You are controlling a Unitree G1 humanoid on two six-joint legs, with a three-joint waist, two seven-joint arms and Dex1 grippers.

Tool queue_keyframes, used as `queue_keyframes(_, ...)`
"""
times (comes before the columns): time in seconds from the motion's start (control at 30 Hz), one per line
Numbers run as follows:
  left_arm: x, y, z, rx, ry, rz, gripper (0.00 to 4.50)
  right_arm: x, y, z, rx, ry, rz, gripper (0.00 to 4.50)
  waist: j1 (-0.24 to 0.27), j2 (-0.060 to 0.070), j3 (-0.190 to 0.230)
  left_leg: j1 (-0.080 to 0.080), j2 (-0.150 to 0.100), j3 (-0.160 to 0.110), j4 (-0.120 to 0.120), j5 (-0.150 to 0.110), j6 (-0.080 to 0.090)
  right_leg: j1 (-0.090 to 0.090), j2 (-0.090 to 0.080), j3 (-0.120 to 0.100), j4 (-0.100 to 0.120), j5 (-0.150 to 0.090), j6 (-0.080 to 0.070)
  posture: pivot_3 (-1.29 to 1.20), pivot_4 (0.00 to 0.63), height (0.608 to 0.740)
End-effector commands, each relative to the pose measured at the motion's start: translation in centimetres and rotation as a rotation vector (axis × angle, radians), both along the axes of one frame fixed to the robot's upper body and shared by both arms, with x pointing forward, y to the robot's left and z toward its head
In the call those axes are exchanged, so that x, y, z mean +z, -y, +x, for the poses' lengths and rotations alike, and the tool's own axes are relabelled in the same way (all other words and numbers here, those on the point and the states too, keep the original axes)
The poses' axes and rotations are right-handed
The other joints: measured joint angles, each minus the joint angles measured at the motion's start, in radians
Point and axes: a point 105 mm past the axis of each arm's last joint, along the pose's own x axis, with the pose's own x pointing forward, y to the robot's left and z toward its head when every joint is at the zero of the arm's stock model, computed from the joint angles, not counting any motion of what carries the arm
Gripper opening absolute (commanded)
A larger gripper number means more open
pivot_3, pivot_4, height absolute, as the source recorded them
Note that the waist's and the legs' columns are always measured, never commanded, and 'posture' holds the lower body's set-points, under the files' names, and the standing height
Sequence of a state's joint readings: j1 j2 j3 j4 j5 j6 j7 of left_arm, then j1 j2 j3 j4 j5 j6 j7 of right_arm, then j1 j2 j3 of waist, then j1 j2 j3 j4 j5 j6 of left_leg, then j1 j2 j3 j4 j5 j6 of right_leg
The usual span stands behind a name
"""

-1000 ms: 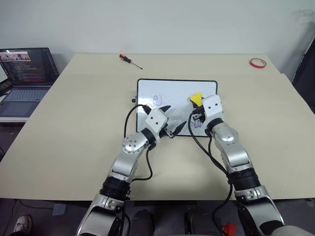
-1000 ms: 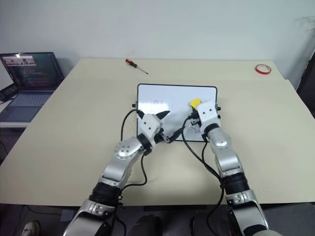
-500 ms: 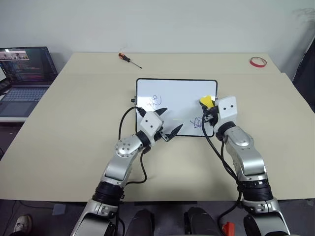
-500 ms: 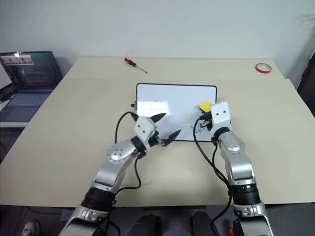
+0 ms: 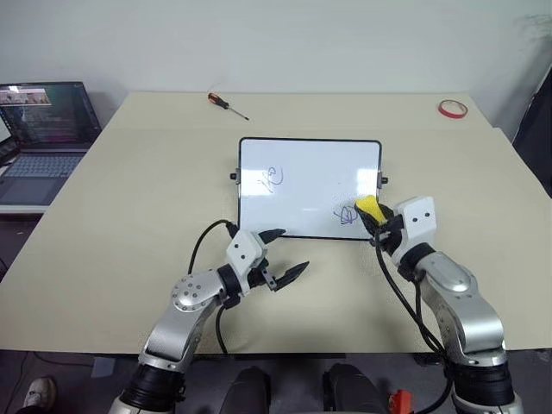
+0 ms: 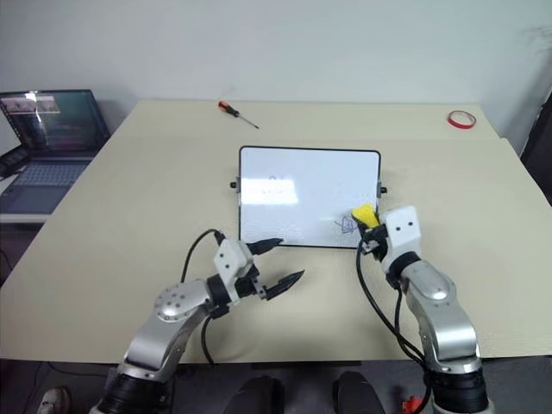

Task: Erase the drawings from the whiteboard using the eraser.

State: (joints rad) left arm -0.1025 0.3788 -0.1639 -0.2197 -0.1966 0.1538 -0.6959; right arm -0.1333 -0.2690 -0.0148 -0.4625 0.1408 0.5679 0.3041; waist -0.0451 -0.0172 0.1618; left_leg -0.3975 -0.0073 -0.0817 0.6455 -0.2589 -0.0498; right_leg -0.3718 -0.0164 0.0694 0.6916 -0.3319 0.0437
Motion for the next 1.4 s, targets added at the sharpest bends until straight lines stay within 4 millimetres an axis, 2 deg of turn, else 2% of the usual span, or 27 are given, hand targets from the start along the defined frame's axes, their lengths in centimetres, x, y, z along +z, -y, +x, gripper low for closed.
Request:
queue_keyframes(0.03, 1.2, -0.3, -0.2, 0.021, 0.05, 0.0, 4.5, 1.7, 0.3, -0.4, -0.009, 0.07, 0.011, 1.2, 0.0, 0.0, 0.0, 0.0, 0.0, 0.0, 0.0, 0.0, 0.0, 0.0, 0.0, 0.0, 0.0, 0.0, 0.0, 0.0, 0.15, 0.74)
queue_keyframes(0.2, 1.1, -0.9, 0.0, 0.054, 0.059, 0.016, 4.5, 1.3, 1.3, -1.0, -0.044, 0.067, 0.004, 1.2, 0.004, 0.0, 0.0, 0.0, 0.0, 0.0, 0.0, 0.0, 0.0, 0.0, 0.0, 0.0, 0.0, 0.0, 0.0, 0.0, 0.15, 0.74)
queue_keyframes(0.3, 1.3, -1.4, 0.2, 0.075, 0.069, 0.026, 4.5, 0.2, 2.5, -2.4, -0.063, 0.029, -0.023, 1.2, 0.011, 0.0, 0.0, -0.001, 0.0, 0.0, -0.001, 0.0, 0.0, 0.0, 0.0, 0.0, -0.002, 0.0, 0.0, 0.0, 0.15, 0.74)
queue_keyframes(0.47, 1.3, -1.6, 0.3, 0.082, 0.075, 0.03, 4.5, -1.8, 3.4, -4.2, -0.058, -0.044, -0.058, 1.2, 0.014, 0.0, 0.0, 0.0, 0.0, 0.0, -0.001, 0.0, 0.0, 0.002, 0.0, 0.0, -0.003, 0.0, 0.0, 0.0, 0.15, 0.74)
queue_keyframes(0.87, 1.7, -1.8, 1.2, 0.082, 0.097, 0.04, 4.5, -1.9, 3.1, -4.2, -0.061, -0.049, -0.038, 1.2, 0.013, 0.0, 0.0, 0.001, 0.0, 0.0, -0.001, 0.0, 0.0, 0.002, 0.0, 0.0, -0.003, 0.0, 0.0, 0.0, 0.15, 0.74)
queue_keyframes(1.07, 1.8, -1.7, 1.5, 0.083, 0.105, 0.041, 4.5, -0.4, 3.1, -2.9, -0.076, 0.039, -0.063, 1.2, 0.012, 0.0, 0.0, 0.001, 0.0, 0.001, 0.0, 0.0, 0.0, 0.002, 0.0, 0.0, -0.003, 0.0, 0.0, 0.0, 0.15, 0.74)
queue_keyframes(1.23, 2.4, -0.6, 2.3, 0.071, 0.126, 0.021, 4.5, 0.7, 1.2, 0.0, -0.058, 0.132, -0.07, 1.2, 0.012, 0.0, 0.0, 0.001, 0.0, 0.001, 0.0, 0.0, 0.0, 0.002, 0.0, -0.001, -0.002, 0.0, 0.0, 0.0, 0.15, 0.74)
queue_keyframes(1.4, 2.6, 0.0, 2.5, 0.06, 0.131, 0.011, 4.5, 0.5, -0.8, 2.0, -0.009, 0.171, -0.059, 1.2, 0.012, 0.0, 0.0, 0.0, 0.0, 0.001, 0.0, 0.0, 0.0, 0.002, 0.0, -0.001, -0.003, 0.0, 0.0, 0.0, 0.15, 0.74)
